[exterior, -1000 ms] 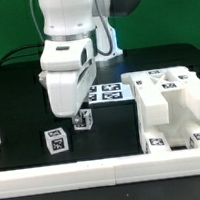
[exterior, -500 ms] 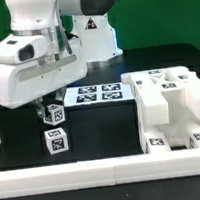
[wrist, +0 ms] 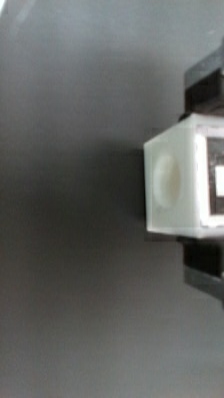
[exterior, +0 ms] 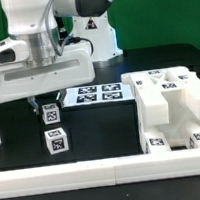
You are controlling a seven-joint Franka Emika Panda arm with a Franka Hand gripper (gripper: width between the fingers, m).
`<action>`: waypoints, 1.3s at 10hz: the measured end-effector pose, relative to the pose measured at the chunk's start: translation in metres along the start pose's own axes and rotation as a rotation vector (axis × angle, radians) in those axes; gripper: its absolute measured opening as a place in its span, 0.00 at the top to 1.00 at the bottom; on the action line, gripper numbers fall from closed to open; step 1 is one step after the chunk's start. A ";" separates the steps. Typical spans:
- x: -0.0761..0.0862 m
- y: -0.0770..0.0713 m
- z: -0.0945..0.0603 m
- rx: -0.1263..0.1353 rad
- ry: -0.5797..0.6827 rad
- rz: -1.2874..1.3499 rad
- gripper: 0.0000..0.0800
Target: Assemble chair
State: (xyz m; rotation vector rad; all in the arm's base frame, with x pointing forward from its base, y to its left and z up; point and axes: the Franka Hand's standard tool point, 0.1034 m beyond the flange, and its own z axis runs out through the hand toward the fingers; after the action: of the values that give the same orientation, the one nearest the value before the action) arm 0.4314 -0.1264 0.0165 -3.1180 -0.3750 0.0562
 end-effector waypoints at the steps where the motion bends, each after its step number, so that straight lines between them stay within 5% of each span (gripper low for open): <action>1: -0.012 -0.002 0.002 0.006 -0.005 0.118 0.65; 3: -0.028 -0.005 0.003 0.024 -0.018 0.305 0.65; 5: -0.027 -0.010 0.003 0.031 -0.028 0.313 0.65; 6: -0.027 -0.013 0.003 0.049 -0.051 0.315 0.50; 7: -0.019 -0.013 0.005 0.063 -0.069 0.309 0.50; 9: -0.005 -0.010 0.003 0.151 -0.227 0.300 0.22; 11: 0.011 -0.006 0.005 0.217 -0.358 0.293 0.20; 13: 0.010 -0.009 0.010 0.286 -0.526 0.267 0.19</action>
Offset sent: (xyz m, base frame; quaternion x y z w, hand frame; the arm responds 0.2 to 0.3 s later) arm -0.0200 0.0058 0.0080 -0.0109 -0.0468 0.1372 0.9894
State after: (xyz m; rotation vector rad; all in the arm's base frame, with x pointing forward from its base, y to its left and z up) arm 0.4382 -0.1150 0.0064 -2.7998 0.0578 0.8551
